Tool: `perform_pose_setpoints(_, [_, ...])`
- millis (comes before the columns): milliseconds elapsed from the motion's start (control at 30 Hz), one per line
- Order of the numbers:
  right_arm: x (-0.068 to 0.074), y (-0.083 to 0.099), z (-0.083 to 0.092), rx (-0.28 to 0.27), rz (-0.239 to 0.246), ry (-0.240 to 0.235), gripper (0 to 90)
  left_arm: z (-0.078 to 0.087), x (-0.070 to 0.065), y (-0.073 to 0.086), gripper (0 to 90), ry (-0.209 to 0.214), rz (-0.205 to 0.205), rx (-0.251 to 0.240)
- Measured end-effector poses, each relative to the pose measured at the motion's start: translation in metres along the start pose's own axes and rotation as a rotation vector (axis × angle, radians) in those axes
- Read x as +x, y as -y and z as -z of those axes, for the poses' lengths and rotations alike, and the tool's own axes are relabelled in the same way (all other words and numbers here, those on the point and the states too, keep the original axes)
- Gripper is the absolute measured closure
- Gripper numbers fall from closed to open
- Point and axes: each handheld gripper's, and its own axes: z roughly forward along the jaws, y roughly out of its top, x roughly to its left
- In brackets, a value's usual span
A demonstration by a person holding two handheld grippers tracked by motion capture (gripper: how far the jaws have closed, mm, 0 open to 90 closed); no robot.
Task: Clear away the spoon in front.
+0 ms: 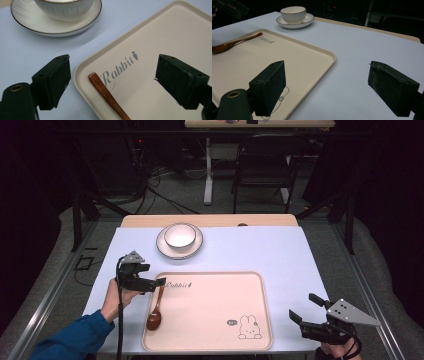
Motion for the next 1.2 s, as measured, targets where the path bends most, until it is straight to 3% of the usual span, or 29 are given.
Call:
perform_pose_setpoints(300, [0.0,0.0,-0.001,0.001,0.002,0.0,13.7,0.031,-0.019,-0.006,7.0,-0.038,-0.069,-0.076])
perform_pose_setpoints(633, [0.001,0.0,0.0,0.001,0.003,0.001,13.7,0.059,-0.03,0.001,3.7,-0.066,-0.094,-0.119])
perform_pose_setpoints(1200, [0.001,0.0,0.0,-0.001,0.004,0.003,13.7,0.081,-0.029,0.034,2.0,-0.123,-0.044,-0.134])
